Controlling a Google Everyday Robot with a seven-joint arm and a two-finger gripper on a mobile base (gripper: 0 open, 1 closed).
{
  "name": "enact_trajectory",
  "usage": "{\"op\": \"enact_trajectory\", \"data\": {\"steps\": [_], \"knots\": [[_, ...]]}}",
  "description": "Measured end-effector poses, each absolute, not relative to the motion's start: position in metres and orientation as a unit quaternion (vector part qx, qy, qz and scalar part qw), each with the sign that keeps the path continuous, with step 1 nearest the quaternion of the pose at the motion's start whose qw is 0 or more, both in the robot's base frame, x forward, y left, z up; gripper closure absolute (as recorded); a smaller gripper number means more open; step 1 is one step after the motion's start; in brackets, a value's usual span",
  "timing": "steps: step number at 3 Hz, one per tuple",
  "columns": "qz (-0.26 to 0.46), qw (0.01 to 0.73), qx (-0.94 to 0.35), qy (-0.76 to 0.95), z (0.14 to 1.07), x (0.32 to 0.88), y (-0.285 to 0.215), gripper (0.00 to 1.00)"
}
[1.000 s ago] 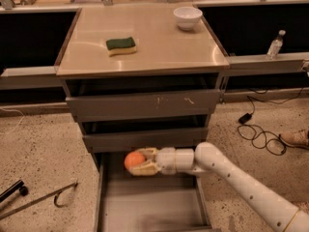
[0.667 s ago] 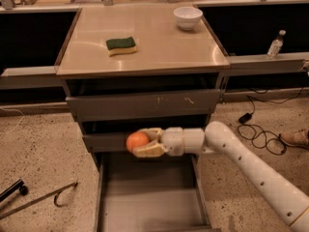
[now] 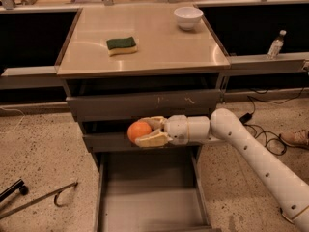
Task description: Pick orange from bottom drawer and place on counter
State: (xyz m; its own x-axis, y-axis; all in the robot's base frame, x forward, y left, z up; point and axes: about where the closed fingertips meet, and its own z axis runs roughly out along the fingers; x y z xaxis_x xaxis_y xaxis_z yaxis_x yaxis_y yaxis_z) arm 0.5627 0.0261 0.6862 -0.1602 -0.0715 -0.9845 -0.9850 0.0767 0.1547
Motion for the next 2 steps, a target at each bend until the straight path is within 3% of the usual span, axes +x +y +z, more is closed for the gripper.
{"op": "enact_trajectory", "data": {"steps": [1, 2], "knots": [[0.486, 0.471, -0.477, 0.561, 0.73, 0.575, 0.022, 1.0], [0.459, 0.505, -0.514, 0.52, 0.834, 0.589, 0.02, 1.0]]}}
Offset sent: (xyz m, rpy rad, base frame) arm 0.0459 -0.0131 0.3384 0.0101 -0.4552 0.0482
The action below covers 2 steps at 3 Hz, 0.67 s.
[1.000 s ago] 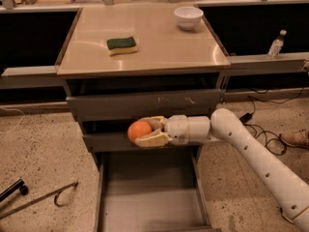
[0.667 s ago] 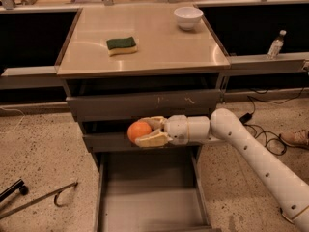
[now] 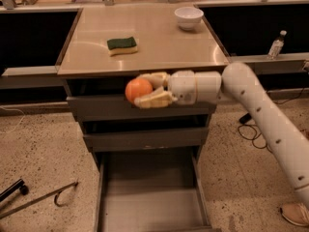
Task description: Pick orange from bottom drawer and place on counter
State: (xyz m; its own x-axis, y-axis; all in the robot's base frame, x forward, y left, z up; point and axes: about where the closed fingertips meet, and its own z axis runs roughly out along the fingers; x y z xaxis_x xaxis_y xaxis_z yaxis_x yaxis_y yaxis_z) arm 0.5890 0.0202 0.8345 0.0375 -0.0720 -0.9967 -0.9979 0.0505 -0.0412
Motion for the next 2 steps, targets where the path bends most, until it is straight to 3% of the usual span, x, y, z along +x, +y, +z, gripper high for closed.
{"op": "enact_trajectory", "data": {"steps": [1, 2], "knots": [[0.424, 0.533, -0.552, 0.481, 0.945, 0.596, 0.022, 1.0], [0.408, 0.565, -0.534, 0.479, 0.973, 0.613, -0.003, 1.0]]}}
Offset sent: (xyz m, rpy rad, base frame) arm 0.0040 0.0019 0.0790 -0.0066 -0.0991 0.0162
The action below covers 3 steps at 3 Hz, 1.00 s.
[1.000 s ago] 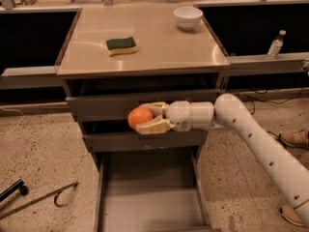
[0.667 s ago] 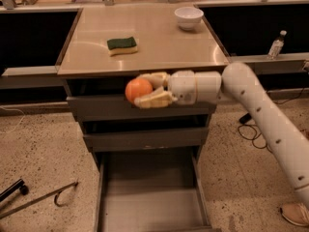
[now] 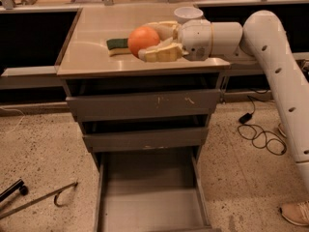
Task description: Pick orange from bottom drawer and place on counter
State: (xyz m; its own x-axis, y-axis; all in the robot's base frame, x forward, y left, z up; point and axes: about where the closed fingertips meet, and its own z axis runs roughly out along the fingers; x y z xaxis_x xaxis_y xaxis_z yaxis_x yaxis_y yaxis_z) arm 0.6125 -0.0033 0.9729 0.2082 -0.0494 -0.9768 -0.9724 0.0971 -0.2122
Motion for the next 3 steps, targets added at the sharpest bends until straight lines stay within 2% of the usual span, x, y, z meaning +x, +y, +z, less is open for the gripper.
{"op": "enact_trajectory", "data": {"steps": [1, 2, 3], "knots": [[0.408, 0.565, -0.534, 0.479, 0.973, 0.613, -0.003, 1.0], [0.381, 0.565, -0.534, 0.5, 0.975, 0.637, -0.021, 1.0], [0.325, 0.545, -0.539, 0.553, 0.971, 0.684, -0.046, 1.0]]}}
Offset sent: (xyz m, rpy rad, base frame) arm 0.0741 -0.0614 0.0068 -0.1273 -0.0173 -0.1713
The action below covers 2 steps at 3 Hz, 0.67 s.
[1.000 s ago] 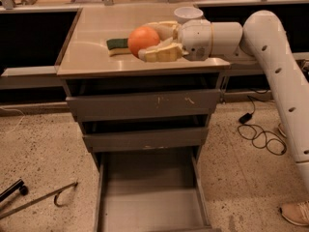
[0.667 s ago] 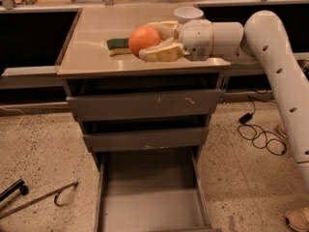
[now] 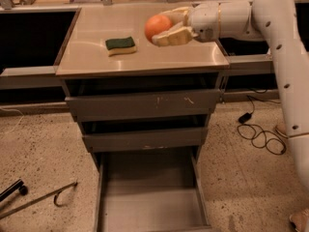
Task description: Pick orange from bottom drawer and place on counter
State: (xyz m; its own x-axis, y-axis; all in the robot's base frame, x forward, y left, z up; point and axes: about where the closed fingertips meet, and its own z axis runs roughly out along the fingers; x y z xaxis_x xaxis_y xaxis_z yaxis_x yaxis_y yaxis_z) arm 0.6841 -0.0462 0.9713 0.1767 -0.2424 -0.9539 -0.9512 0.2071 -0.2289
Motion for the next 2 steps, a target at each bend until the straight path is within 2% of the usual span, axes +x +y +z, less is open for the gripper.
{"op": "enact_trajectory", "data": {"steps": [1, 2], "knots": [[0.283, 0.512, -0.539, 0.606, 0.959, 0.724, -0.069, 1.0], [0.245, 0.51, -0.522, 0.639, 0.966, 0.754, -0.104, 1.0]]}}
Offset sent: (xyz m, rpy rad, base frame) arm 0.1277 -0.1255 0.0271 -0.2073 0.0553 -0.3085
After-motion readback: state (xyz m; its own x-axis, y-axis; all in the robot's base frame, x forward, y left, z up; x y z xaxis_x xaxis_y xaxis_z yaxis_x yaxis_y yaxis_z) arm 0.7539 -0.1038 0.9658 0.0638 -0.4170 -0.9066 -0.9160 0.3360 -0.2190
